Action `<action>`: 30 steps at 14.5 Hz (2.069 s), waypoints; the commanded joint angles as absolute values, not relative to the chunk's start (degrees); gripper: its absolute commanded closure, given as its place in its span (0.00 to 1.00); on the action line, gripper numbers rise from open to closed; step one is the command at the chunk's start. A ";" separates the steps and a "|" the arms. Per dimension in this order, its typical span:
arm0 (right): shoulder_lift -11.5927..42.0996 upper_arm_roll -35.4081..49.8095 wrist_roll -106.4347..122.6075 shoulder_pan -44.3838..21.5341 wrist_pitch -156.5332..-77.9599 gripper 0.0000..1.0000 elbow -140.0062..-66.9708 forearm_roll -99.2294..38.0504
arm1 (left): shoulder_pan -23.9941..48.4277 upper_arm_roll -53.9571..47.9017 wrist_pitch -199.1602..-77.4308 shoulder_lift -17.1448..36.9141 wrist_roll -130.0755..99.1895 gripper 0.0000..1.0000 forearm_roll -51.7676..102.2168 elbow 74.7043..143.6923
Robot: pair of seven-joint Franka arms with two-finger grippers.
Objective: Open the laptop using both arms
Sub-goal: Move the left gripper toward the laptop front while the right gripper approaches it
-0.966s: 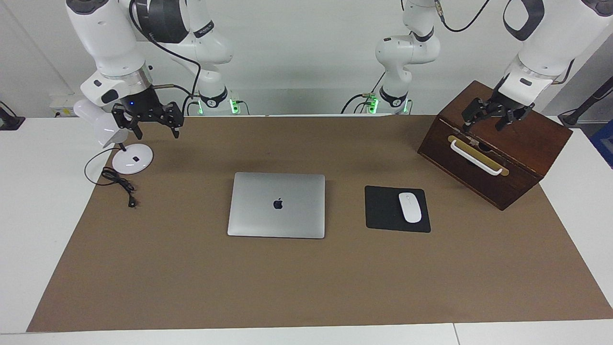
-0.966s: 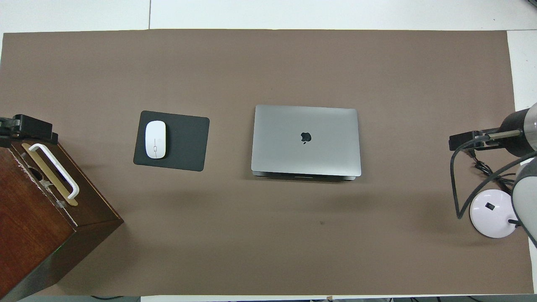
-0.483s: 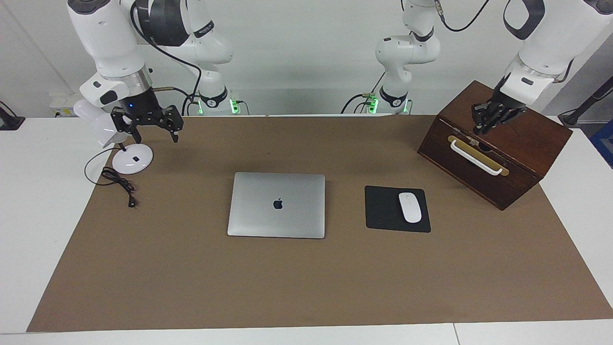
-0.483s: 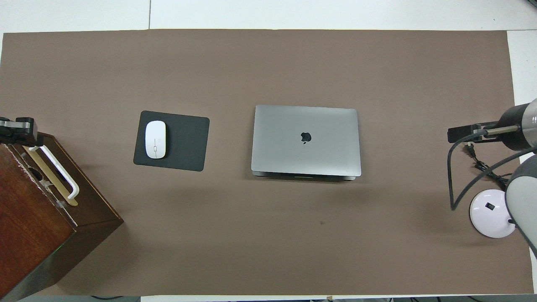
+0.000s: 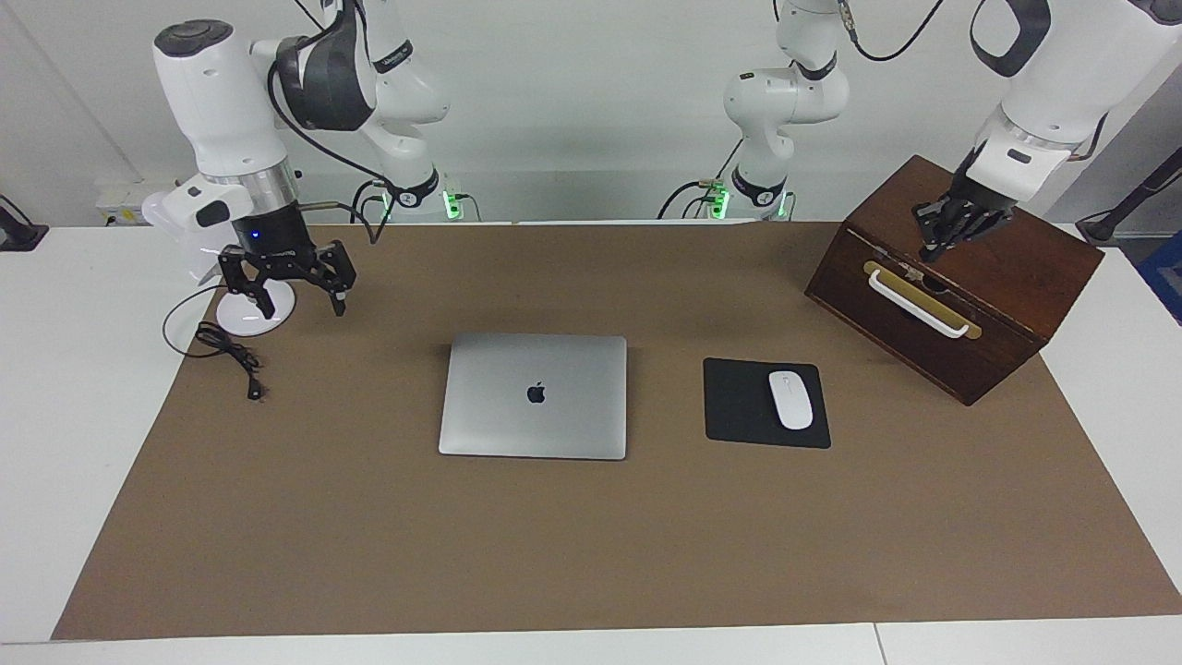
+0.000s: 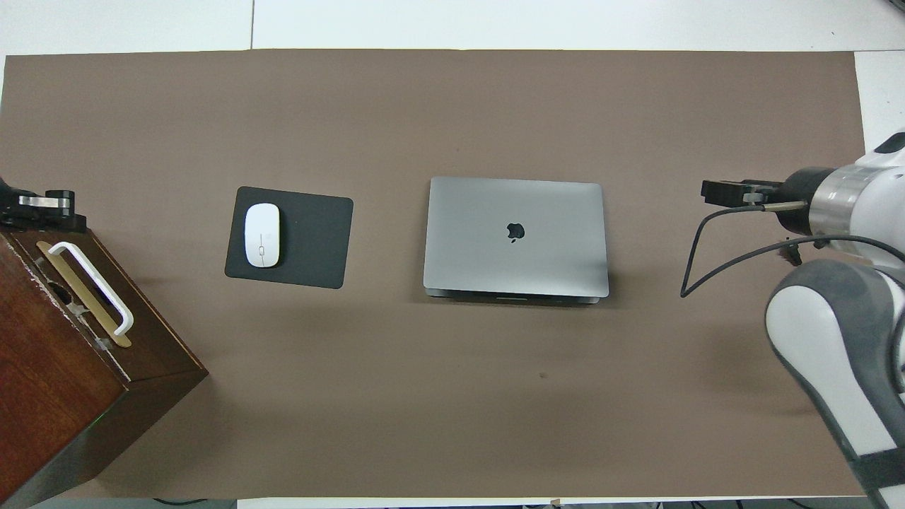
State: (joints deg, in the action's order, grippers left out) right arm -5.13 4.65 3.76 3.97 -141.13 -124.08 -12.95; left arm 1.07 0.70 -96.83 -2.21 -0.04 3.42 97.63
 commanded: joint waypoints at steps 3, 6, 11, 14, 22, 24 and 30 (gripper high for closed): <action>-4.31 4.75 4.75 -1.74 -153.70 0.00 -131.47 -30.29 | 2.71 -0.09 -112.30 -10.62 -0.70 1.00 7.21 114.67; -4.57 4.75 4.48 -4.91 -157.58 0.00 -134.29 -39.35 | 4.91 -0.09 -120.65 -13.79 -0.44 1.00 8.44 122.49; -4.83 4.75 4.22 -11.06 -164.26 0.00 -137.46 -50.53 | 10.89 -0.09 -135.77 -20.21 -1.23 1.00 8.53 137.00; -5.27 4.75 2.12 -14.84 -168.38 0.00 -139.04 -53.60 | 13.35 -0.09 -140.43 -21.79 -2.19 1.00 8.79 140.96; -5.19 4.75 1.67 -26.09 -178.23 0.00 -139.92 -68.10 | 25.83 -0.09 -161.96 -20.66 -11.51 1.00 8.88 152.66; -5.19 4.75 1.58 -28.03 -179.99 0.00 -140.01 -71.26 | 27.67 -0.09 -166.44 -19.00 -12.30 1.00 8.88 153.98; -4.40 4.75 2.11 -32.95 -182.37 0.00 -140.54 -75.94 | 34.62 -0.09 -180.59 -9.42 -13.45 1.00 8.88 154.07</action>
